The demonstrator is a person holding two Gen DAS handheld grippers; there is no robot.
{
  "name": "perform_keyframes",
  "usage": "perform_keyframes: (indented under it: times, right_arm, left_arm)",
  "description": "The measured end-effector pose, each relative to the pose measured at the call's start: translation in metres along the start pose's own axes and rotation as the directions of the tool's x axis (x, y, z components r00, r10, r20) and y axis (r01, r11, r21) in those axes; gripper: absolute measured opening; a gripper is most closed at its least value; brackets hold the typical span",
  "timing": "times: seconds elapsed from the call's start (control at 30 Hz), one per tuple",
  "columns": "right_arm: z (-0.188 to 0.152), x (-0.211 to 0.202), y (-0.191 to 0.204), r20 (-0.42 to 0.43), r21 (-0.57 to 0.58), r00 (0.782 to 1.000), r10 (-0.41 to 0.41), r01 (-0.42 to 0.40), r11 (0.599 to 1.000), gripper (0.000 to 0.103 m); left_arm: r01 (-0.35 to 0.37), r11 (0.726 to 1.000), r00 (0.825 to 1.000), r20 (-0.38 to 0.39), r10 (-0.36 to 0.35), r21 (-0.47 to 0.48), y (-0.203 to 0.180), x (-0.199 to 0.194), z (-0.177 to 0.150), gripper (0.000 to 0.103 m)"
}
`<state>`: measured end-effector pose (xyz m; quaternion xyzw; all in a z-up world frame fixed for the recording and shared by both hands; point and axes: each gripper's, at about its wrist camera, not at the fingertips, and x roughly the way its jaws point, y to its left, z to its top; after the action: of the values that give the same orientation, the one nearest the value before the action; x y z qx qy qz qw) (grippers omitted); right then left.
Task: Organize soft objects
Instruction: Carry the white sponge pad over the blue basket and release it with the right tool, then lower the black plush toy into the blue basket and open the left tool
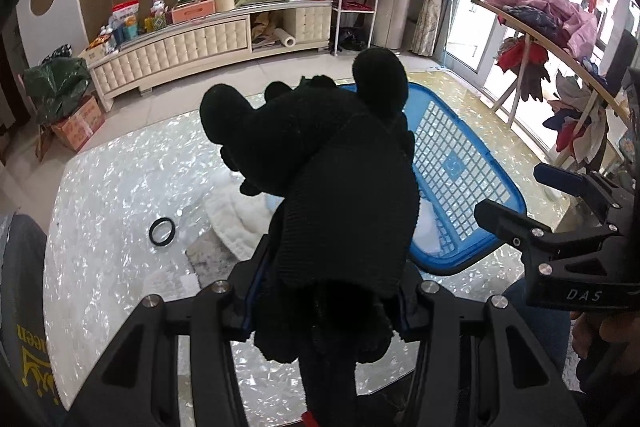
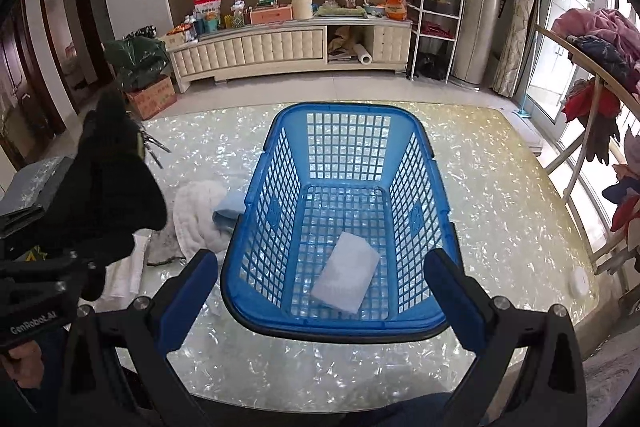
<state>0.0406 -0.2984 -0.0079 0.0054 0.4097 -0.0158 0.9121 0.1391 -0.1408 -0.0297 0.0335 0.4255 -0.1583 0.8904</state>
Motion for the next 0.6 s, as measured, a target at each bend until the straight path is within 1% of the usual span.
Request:
perform_keyframes:
  times: [0.4,0.6]
  right_arm:
    - [-0.005,-0.007,-0.029,0.035,0.048,0.999,-0.003,0.002,0.999,0.103]
    - [-0.007,-0.004,-0.048,0.036,0.081,0.999,-0.010,0.007,0.997,0.103]
  left_arm:
    - [0.016,0.996,1.000,0.006,-0.017,0.087,-0.038,0.003,0.012,0.047]
    - [0.044,0.991,0.999,-0.010,-0.043,0.122,-0.059,0.013,0.023,0.047]
